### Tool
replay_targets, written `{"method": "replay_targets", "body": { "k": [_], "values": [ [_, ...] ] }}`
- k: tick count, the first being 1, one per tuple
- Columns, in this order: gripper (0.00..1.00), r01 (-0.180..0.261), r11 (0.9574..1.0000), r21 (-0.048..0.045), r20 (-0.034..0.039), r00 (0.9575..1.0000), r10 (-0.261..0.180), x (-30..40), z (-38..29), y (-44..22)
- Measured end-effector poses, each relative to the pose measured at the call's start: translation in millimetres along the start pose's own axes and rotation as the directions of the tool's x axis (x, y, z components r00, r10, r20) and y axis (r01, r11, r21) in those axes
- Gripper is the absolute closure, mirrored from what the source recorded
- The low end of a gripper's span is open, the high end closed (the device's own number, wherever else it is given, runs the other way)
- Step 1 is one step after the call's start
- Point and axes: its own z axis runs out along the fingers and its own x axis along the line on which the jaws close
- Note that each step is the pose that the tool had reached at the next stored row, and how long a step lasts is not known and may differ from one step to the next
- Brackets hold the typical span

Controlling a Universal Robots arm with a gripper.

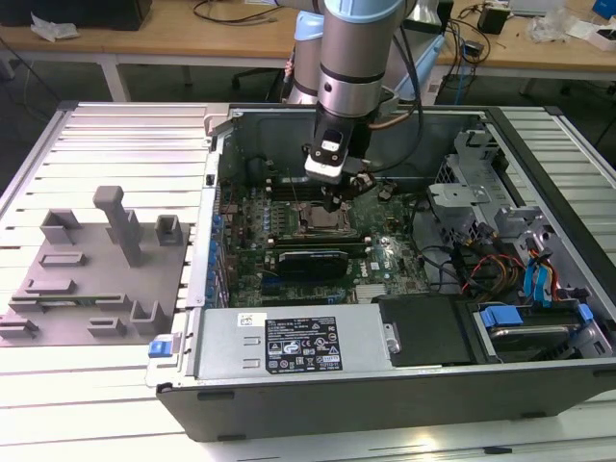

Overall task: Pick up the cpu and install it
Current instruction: 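Close the cpu cover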

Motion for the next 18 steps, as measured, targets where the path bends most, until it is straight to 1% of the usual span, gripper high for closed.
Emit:
{"method": "replay_targets", "body": {
  "k": [3,4,5,6,8,9,10,11,12,14,15,16,17,18],
  "values": [
    [0.89,0.053,0.9986,-0.0014,0.0016,0.9986,-0.053,0.0,0.0,0.0],
    [0.89,0.068,0.9977,-0.0017,0.0020,0.9977,-0.068,0.0,0.0,0.0],
    [0.89,0.092,0.9958,-0.0024,0.0028,0.9958,-0.092,0.0,0.0,0.0],
    [0.89,0.139,0.9903,-0.0034,0.0043,0.9903,-0.139,0.0,0.0,0.0],
    [0.89,0.175,0.9846,-0.0041,0.0054,0.9846,-0.175,0.0,0.0,0.0],
    [0.89,0.204,0.9789,-0.0047,0.0064,0.9789,-0.204,0.0,0.0,0.0],
    [0.89,0.223,0.9747,-0.0052,0.0071,0.9747,-0.223,0.0,0.0,0.0],
    [0.89,0.237,0.9714,-0.0054,0.0076,0.9714,-0.237,0.0,0.0,0.0],
    [0.89,0.262,0.9650,-0.0058,0.0085,0.9650,-0.262,0.0,0.0,0.0],
    [0.89,0.315,0.9490,-0.0068,0.0104,0.9490,-0.315,0.0,0.0,0.0],
    [0.89,0.334,0.9425,-0.0071,0.0111,0.9425,-0.334,0.0,0.0,0.0],
    [0.89,0.346,0.9380,-0.0073,0.0116,0.9380,-0.346,0.0,0.0,0.0],
    [0.89,0.366,0.9305,-0.0075,0.0123,0.9305,-0.366,0.0,0.0,0.0],
    [0.89,0.380,0.9249,-0.0078,0.0129,0.9249,-0.380,0.0,0.0,0.0]
  ]
}}
